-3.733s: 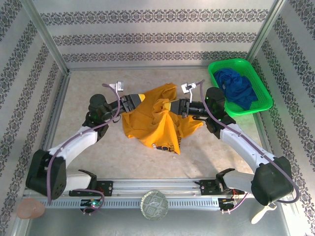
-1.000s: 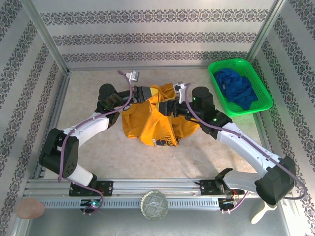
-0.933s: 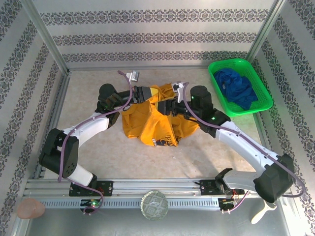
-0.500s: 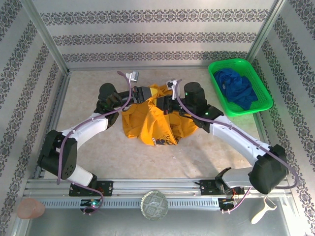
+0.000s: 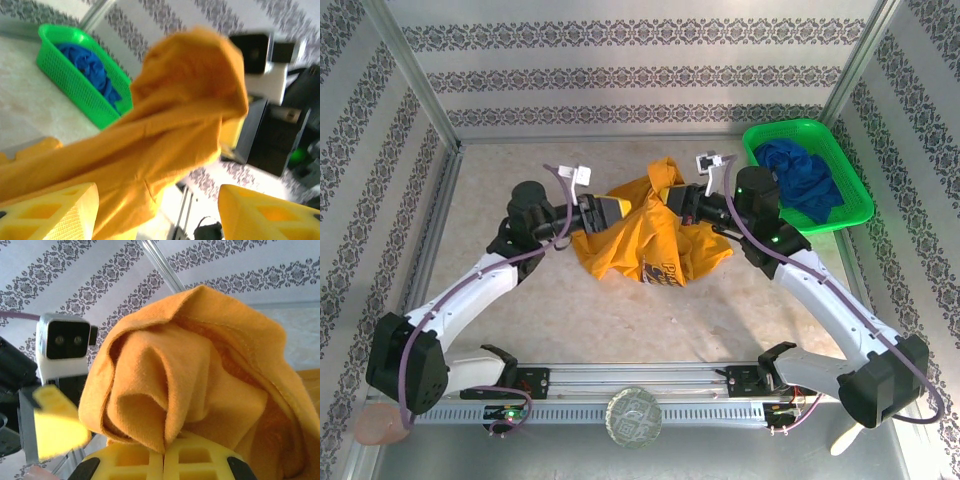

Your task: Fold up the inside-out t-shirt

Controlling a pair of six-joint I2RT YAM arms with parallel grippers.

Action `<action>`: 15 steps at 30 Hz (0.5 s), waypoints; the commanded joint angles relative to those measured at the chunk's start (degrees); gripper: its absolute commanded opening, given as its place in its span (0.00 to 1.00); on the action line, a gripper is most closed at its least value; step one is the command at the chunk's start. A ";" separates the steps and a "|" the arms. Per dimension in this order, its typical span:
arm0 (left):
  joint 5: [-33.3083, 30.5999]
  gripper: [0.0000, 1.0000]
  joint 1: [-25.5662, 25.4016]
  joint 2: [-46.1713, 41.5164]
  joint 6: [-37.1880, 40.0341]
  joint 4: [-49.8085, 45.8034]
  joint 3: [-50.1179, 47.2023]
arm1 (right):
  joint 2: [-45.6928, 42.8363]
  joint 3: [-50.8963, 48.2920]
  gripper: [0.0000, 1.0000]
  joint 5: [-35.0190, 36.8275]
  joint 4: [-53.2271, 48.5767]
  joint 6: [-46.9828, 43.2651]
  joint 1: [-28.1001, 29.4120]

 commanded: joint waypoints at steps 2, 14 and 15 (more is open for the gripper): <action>-6.22 0.67 -5.02 3.31 10.84 -7.42 0.41 | 0.04 -1.34 0.00 -1.86 4.71 2.69 0.19; -17.40 0.00 -7.17 16.75 17.45 -13.77 3.25 | -5.38 -6.96 0.00 -1.88 3.78 5.89 -4.65; -17.86 0.00 -6.21 16.16 17.86 -14.52 1.78 | -6.66 -8.03 0.00 -2.34 3.50 6.33 -6.53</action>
